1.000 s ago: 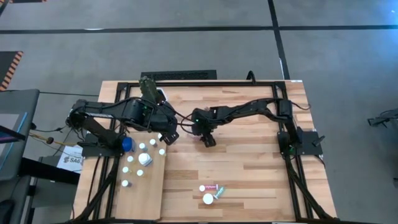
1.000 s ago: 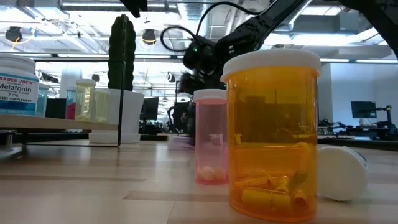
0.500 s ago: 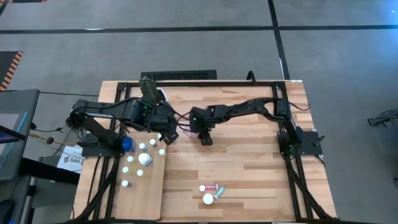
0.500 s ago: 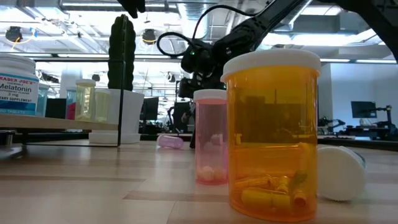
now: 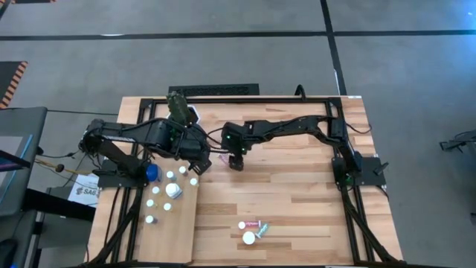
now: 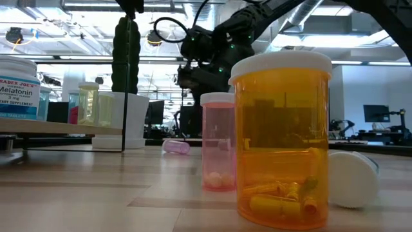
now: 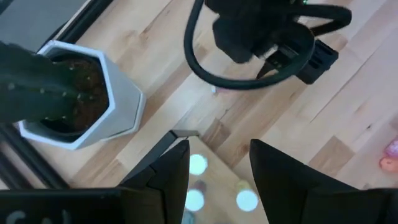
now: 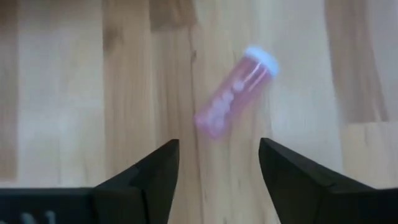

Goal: Pick and place medicine bottles onto shelf by color
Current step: Put the pink pill bottle on the shelf

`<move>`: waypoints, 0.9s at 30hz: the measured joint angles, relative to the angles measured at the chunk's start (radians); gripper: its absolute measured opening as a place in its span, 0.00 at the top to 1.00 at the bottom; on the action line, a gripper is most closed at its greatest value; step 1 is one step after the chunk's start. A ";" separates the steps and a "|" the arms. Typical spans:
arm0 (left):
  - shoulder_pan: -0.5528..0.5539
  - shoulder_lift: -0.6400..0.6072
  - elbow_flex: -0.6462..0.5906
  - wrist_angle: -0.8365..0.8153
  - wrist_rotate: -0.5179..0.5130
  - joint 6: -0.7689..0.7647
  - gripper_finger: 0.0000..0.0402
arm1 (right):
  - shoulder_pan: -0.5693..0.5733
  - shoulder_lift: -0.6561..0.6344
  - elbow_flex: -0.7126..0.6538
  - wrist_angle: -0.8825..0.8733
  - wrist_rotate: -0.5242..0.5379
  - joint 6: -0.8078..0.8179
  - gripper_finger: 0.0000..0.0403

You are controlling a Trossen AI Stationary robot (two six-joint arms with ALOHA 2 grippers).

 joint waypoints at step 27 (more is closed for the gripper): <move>-0.065 -0.018 0.000 -0.019 0.001 -0.005 0.61 | 0.053 0.107 0.005 0.244 0.213 0.441 0.38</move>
